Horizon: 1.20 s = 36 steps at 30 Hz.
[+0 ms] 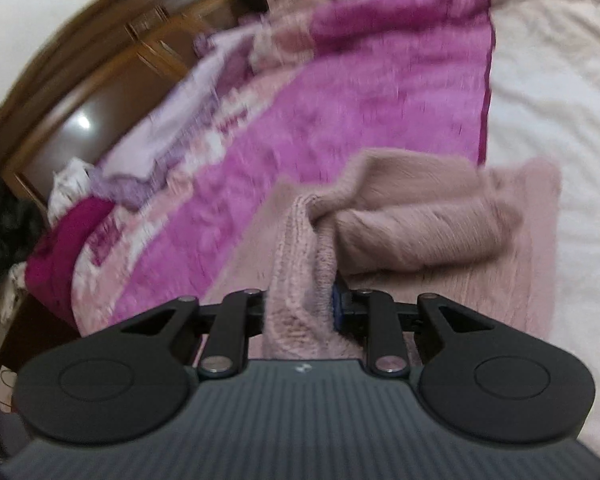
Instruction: Fold small clothes
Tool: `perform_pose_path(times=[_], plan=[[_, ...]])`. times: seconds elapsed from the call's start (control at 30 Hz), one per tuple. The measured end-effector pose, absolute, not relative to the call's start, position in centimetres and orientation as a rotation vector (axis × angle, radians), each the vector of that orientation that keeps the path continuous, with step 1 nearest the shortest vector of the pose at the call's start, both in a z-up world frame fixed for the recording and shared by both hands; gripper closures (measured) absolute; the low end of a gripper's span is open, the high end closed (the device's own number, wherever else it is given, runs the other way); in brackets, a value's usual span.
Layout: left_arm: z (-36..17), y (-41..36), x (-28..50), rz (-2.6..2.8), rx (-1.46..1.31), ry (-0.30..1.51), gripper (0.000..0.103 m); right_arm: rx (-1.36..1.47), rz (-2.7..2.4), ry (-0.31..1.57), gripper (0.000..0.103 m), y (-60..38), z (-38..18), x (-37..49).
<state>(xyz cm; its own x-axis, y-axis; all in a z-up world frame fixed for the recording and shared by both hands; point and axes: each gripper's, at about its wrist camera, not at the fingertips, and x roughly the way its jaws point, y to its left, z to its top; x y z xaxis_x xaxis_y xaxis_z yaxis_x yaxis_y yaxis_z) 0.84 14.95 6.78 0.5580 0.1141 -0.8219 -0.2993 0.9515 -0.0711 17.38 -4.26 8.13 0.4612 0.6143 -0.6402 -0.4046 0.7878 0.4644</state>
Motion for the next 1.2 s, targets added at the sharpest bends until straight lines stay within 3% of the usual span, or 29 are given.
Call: perform_pose_path(times=[0.13, 0.3, 0.33, 0.87, 1.2], plan=[[6.7, 15.2, 0.5, 0.249, -0.205, 0.950, 0.033, 0.307, 0.614, 0.878, 0.071, -3.8, 7.3, 16.8], [7.7, 15.5, 0.5, 0.250, -0.185, 0.921, 0.033, 0.365, 0.658, 0.859, 0.043, -4.3, 8.1, 15.9], [8.0, 15.5, 0.5, 0.249, -0.181, 0.913, 0.033, 0.369, 0.669, 0.846, 0.041, -4.4, 8.5, 15.5], [14.9, 10.7, 5.8, 0.011, -0.106, 0.748, 0.033, 0.486, 0.412, 0.640, 0.041, -13.9, 10.0, 11.9], [11.5, 5.6, 13.6, -0.178, 0.075, 0.802, 0.033, 0.546, 0.218, 0.700, 0.041, -16.6, 6.2, 13.7]])
